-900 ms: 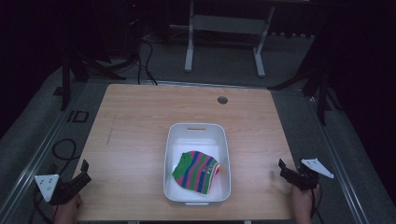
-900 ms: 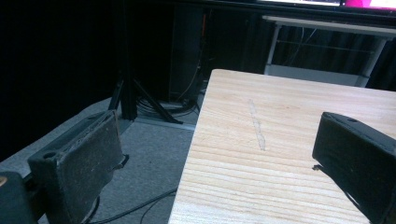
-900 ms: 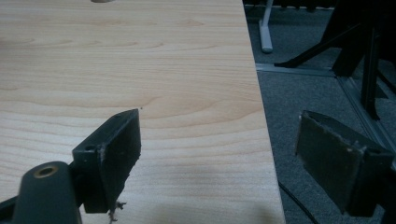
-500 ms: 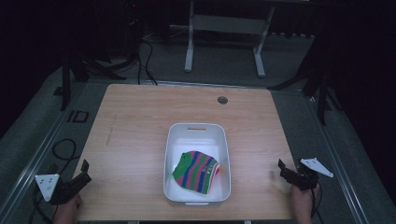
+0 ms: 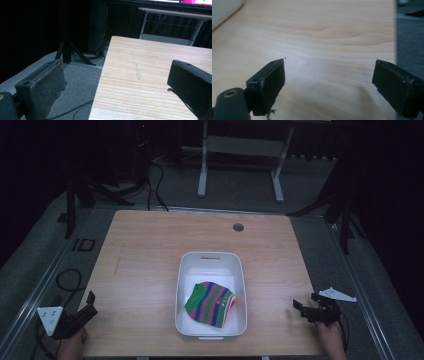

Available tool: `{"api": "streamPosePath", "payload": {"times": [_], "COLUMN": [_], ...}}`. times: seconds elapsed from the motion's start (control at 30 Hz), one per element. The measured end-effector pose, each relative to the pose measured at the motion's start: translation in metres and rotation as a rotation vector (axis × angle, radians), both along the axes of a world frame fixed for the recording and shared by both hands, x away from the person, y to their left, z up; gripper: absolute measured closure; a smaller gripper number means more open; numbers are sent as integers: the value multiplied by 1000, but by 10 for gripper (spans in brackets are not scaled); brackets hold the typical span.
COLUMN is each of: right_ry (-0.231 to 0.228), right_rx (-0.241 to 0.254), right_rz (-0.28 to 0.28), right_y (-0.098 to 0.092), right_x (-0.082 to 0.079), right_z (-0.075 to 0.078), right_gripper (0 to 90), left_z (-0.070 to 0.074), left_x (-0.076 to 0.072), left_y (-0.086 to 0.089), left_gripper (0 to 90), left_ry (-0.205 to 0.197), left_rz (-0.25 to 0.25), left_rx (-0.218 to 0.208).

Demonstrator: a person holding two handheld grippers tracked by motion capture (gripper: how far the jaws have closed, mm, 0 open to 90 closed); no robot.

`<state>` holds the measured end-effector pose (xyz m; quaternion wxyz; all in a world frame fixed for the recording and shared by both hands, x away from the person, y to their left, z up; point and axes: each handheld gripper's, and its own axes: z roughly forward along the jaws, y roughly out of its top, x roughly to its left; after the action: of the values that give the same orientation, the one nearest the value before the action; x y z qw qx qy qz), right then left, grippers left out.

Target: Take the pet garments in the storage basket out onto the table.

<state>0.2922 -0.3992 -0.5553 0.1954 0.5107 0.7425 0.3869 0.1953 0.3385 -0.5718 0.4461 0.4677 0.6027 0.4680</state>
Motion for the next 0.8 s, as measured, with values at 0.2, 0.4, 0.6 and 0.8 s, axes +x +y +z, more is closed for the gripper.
{"api": "streamPosePath", "payload": {"times": [0.2, 0.4, 0.6, 0.8], "right_ry": [37, 88, 108, 90], "right_rx": [-8, -38, -32, -46], "right_rz": [139, 259, 380, 465], "right_y": [4, 17, 34, 52], "right_x": [-4, -5, -8, -7], "right_z": [0, 1, 4, 15], "right_gripper": [105, 105, 106, 127], "left_z": [0, 0, 0, 0], "left_x": [0, 0, 0, 0], "left_y": [0, 0, 0, 0], "left_gripper": [18, 18, 18, 18], "left_ry": [-2, -4, 1, -3], "left_rz": [1, 1, -5, -5], "left_rx": [0, -5, -2, -5]}}
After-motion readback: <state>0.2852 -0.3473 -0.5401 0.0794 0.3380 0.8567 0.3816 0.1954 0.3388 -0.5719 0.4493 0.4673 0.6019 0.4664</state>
